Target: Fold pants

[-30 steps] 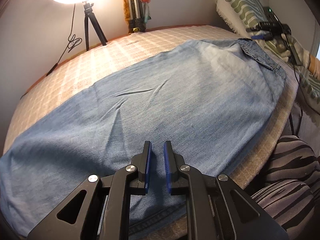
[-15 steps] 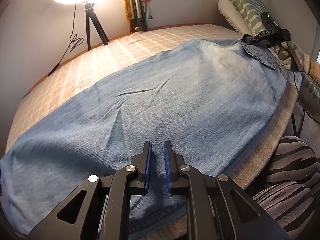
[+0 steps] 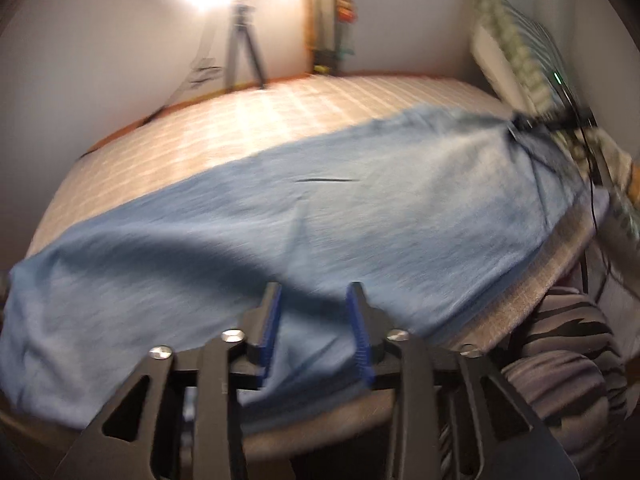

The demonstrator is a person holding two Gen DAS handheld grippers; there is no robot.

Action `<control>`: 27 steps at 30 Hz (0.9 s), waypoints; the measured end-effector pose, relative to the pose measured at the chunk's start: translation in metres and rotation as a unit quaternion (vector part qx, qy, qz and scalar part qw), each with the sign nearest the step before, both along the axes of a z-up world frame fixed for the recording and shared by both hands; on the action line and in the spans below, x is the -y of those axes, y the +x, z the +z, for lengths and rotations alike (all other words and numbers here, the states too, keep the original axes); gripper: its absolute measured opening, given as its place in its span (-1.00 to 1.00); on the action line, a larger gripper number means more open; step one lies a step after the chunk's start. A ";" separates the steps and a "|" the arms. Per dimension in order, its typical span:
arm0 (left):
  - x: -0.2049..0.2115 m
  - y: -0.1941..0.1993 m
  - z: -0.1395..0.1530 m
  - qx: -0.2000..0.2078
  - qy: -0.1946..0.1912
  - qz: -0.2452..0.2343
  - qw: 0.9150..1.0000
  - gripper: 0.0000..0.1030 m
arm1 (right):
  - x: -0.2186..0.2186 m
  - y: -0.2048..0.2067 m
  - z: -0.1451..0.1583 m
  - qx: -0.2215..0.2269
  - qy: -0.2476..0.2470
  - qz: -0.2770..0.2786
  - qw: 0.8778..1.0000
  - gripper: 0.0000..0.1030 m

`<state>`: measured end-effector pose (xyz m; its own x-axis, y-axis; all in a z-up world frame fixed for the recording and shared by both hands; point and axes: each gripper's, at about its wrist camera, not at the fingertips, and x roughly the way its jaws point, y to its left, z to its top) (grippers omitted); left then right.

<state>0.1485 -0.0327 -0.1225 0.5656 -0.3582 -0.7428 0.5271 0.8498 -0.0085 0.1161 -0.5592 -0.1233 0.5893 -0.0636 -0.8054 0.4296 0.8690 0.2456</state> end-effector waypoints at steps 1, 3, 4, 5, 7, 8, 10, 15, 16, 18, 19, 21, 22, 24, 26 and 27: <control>-0.016 -0.004 0.005 0.001 -0.013 0.022 1.000 -0.19 | -0.001 -0.001 0.002 -0.005 -0.007 -0.001 1.000 -0.06; -0.043 -0.011 0.012 -0.001 -0.034 0.062 0.998 -0.16 | -0.004 -0.007 0.013 0.000 -0.022 -0.002 1.000 0.00; -0.060 -0.015 0.015 -0.001 -0.043 0.089 0.995 -0.07 | -0.006 -0.011 0.019 0.003 -0.027 -0.002 1.000 0.12; -0.078 -0.019 0.018 -0.001 -0.052 0.116 0.992 -0.02 | -0.009 -0.016 0.026 0.009 -0.034 -0.003 0.999 0.17; -0.109 -0.025 0.020 -0.002 -0.071 0.158 0.985 0.08 | -0.019 -0.021 0.039 0.017 -0.046 -0.004 0.999 0.28; -0.124 -0.027 0.019 -0.002 -0.077 0.176 0.981 0.08 | -0.025 -0.024 0.046 0.023 -0.052 -0.002 0.998 0.28; -0.160 -0.033 0.016 -0.005 -0.084 0.227 0.970 0.08 | -0.039 -0.027 0.060 0.031 -0.064 0.005 0.997 0.29; -0.245 -0.042 0.005 -0.020 -0.134 0.329 0.935 0.08 | -0.078 -0.035 0.090 0.062 -0.065 0.027 0.996 0.39; -0.264 -0.041 0.002 -0.023 -0.149 0.349 0.925 0.08 | -0.085 -0.035 0.095 0.068 -0.060 0.031 0.995 0.40; -0.292 -0.040 -0.005 -0.030 -0.178 0.379 0.908 0.08 | -0.104 -0.036 0.105 0.082 -0.046 0.046 0.995 0.40; -0.310 -0.038 -0.010 -0.034 -0.198 0.396 0.896 0.08 | -0.113 -0.036 0.108 0.086 -0.042 0.056 0.994 0.40; -0.336 -0.028 -0.017 -0.037 -0.219 0.420 0.880 0.08 | -0.138 -0.031 0.118 0.092 -0.043 0.083 0.991 0.40; -0.348 -0.026 -0.020 -0.038 -0.225 0.426 0.875 0.08 | -0.147 -0.029 0.121 0.093 -0.044 0.091 0.991 0.40; -0.364 -0.015 -0.026 -0.044 -0.238 0.435 0.867 0.08 | -0.173 -0.023 0.128 0.098 -0.040 0.115 0.988 0.40; -0.376 0.000 -0.029 -0.044 -0.236 0.444 0.863 0.08 | -0.197 -0.016 0.131 0.099 -0.035 0.146 0.984 0.40; -0.381 0.005 -0.030 -0.042 -0.233 0.448 0.862 0.08 | -0.213 -0.012 0.133 0.099 -0.036 0.169 0.980 0.40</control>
